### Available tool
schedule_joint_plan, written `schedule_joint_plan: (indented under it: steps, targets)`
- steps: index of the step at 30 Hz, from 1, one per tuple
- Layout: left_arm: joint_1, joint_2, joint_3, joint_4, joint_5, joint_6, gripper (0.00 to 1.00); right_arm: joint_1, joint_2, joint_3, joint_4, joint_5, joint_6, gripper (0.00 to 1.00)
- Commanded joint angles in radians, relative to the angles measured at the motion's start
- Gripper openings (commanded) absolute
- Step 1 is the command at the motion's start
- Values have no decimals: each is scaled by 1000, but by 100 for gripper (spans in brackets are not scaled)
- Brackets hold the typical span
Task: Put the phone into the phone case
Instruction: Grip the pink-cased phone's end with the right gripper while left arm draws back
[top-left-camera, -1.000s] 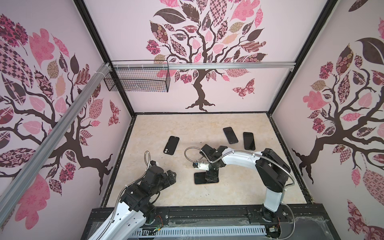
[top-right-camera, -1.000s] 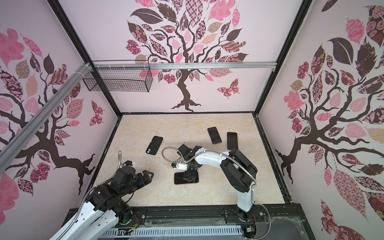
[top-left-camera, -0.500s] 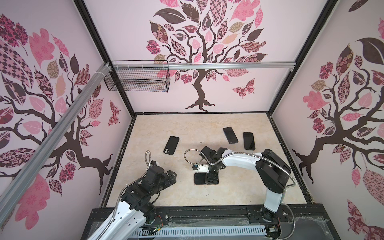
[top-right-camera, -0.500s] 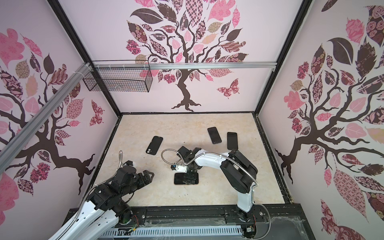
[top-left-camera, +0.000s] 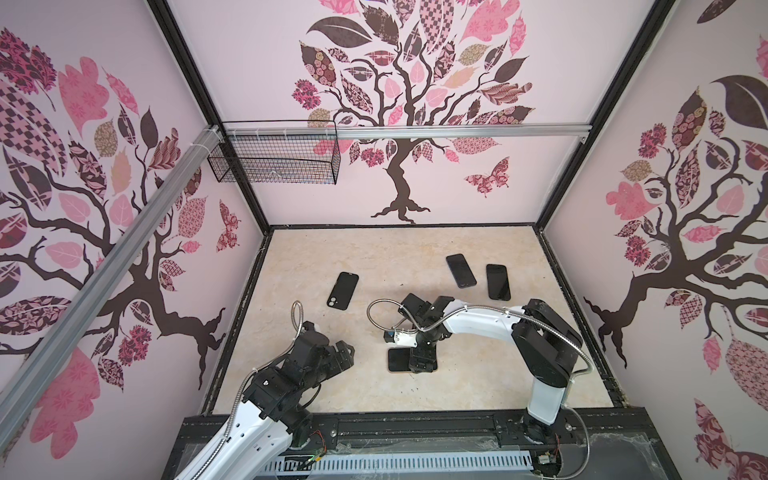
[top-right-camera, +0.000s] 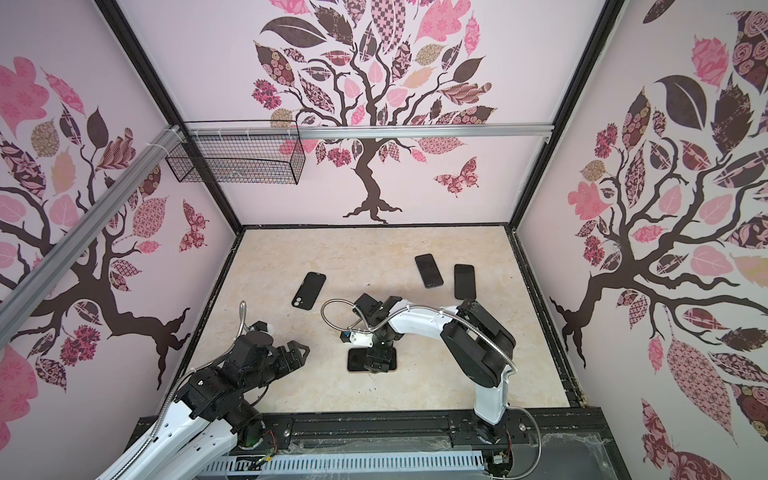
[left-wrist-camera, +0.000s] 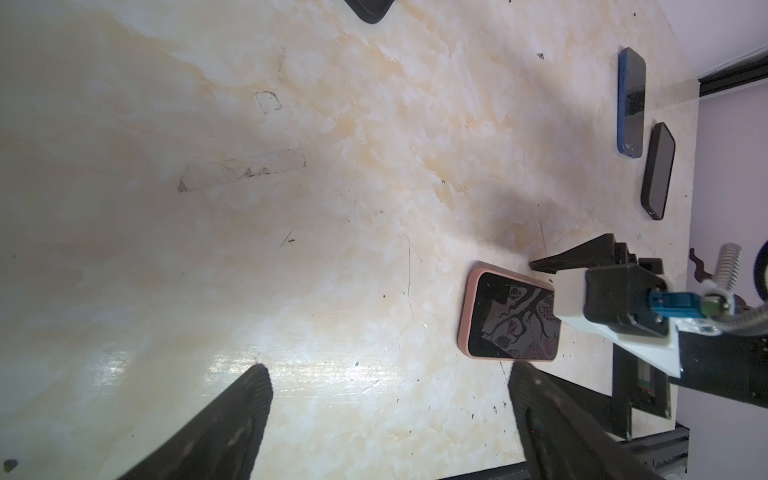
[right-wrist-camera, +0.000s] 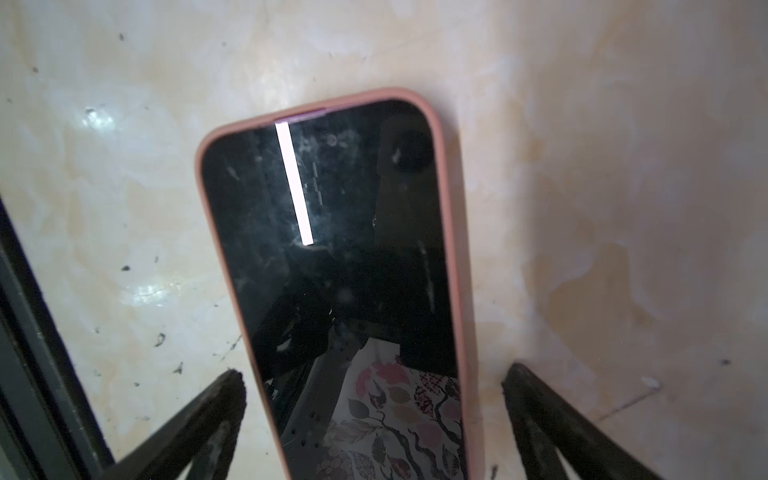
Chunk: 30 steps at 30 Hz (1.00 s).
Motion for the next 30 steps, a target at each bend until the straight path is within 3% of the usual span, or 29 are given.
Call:
schedule_joint_plan:
  steps: [1,21,30]
  targets:
    - [5,3,24,20,4,19,93,11,-29,9,-66,-79,-1,100]
    - [6,3,30,9,-8,17,93,65,-5,-107,52,163,35,99]
    - [5,-9,31,2,-22,9,92,72,19,-121,96,319,129,87]
